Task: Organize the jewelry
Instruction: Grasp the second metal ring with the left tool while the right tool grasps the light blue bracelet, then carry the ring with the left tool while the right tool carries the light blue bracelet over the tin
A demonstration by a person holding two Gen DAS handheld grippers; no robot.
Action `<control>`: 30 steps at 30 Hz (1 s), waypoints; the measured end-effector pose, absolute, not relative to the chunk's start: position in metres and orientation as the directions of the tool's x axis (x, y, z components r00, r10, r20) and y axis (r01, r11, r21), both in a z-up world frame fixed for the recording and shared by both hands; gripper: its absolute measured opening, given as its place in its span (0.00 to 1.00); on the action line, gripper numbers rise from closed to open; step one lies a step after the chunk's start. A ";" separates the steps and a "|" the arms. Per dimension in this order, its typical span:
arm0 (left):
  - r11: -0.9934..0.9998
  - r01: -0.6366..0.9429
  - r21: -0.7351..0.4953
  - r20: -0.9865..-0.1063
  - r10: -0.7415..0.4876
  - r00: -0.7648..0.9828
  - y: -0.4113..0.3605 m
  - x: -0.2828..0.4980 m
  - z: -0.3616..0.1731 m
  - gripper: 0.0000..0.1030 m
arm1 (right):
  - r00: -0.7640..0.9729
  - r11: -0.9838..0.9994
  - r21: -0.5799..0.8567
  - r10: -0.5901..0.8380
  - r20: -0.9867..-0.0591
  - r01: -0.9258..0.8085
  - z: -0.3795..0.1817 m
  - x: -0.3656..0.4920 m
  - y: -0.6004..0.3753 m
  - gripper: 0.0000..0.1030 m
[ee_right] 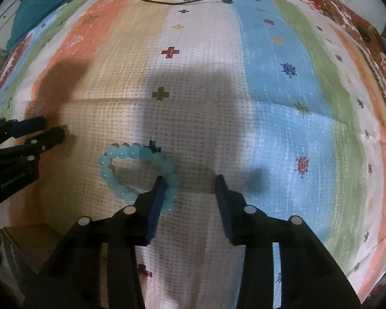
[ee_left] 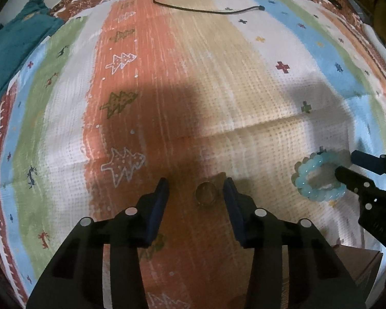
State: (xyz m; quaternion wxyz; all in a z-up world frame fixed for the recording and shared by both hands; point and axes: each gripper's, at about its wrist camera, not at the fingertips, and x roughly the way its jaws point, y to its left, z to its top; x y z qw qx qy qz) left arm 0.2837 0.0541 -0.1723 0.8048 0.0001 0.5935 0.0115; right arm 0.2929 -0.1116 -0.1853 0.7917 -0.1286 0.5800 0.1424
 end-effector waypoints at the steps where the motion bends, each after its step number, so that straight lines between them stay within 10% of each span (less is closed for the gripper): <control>1: 1.000 -0.019 0.017 -0.956 0.022 0.293 0.054 0.284 -0.173 0.38 | 0.290 0.923 -0.047 0.071 -0.954 -0.381 -0.186 0.292 -0.110 0.29; 7: 0.999 -0.021 0.029 -0.956 0.034 0.292 0.051 0.281 -0.175 0.18 | 0.286 0.919 -0.033 0.088 -0.954 -0.393 -0.186 0.291 -0.110 0.12; 30: 0.999 -0.008 -0.034 -0.910 -0.028 0.413 0.039 0.240 -0.111 0.17 | 0.412 0.915 0.085 0.260 -0.873 -0.395 -0.126 0.267 -0.113 0.12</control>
